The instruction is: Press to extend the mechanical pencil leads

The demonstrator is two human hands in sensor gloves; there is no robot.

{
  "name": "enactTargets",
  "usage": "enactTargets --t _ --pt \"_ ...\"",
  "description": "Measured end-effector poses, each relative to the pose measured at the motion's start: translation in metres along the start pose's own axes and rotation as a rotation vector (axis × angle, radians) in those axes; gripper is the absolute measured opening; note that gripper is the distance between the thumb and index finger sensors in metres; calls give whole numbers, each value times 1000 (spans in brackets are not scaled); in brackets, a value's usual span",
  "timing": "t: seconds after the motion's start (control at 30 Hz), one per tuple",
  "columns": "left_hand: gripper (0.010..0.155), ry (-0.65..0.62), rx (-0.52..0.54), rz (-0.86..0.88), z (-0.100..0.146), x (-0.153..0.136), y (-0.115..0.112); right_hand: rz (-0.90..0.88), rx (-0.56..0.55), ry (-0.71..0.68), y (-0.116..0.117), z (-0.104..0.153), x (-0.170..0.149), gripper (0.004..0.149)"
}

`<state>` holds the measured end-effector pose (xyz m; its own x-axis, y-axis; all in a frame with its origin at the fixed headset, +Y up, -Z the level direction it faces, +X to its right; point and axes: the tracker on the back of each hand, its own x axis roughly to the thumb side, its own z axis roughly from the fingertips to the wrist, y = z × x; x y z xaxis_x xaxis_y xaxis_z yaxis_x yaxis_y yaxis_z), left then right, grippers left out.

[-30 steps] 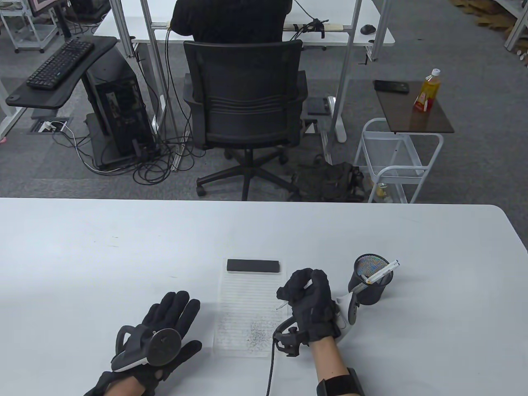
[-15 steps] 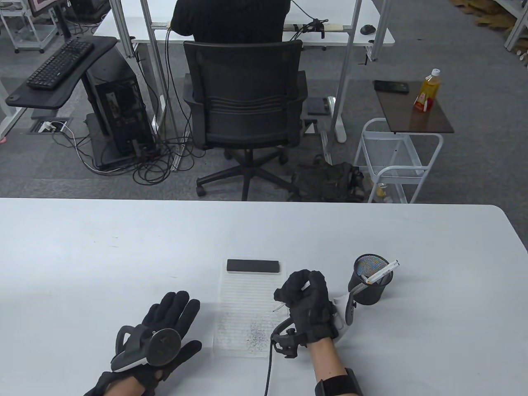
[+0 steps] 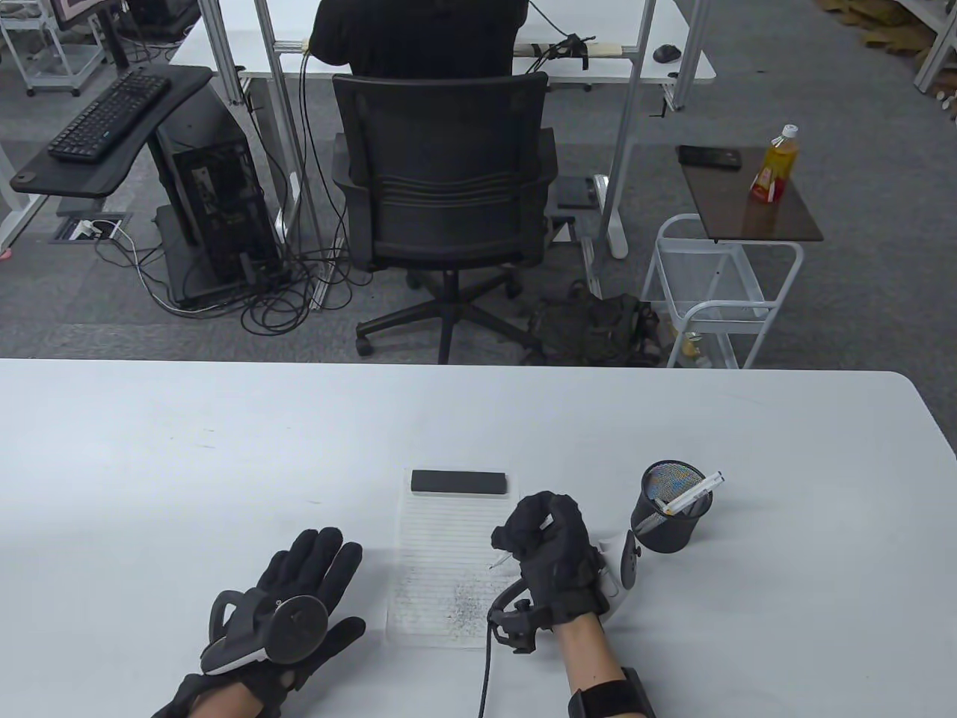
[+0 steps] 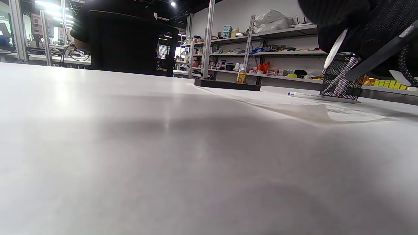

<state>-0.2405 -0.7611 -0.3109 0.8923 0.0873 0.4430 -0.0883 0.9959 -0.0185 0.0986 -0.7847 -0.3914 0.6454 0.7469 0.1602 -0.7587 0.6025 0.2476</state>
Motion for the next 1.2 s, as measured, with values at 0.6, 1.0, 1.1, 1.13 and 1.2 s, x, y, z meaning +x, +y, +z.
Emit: enactTargets --t 0.6,1.0,1.1,1.13,1.2 --pt "89 -1 -6 -6 -1 0 0 7 39 64 7 5 -22 60" --pt "89 -3 -2 -9 -1 0 1 56 47 93 17 8 -42 54" --pt "89 -3 -3 -6 0 0 0 67 44 91 18 7 -43 51" --pt "89 -3 -3 -5 -1 0 0 69 42 92 18 7 -44 51" --pt "89 -2 -3 -8 -1 0 1 73 49 93 19 7 -44 51"
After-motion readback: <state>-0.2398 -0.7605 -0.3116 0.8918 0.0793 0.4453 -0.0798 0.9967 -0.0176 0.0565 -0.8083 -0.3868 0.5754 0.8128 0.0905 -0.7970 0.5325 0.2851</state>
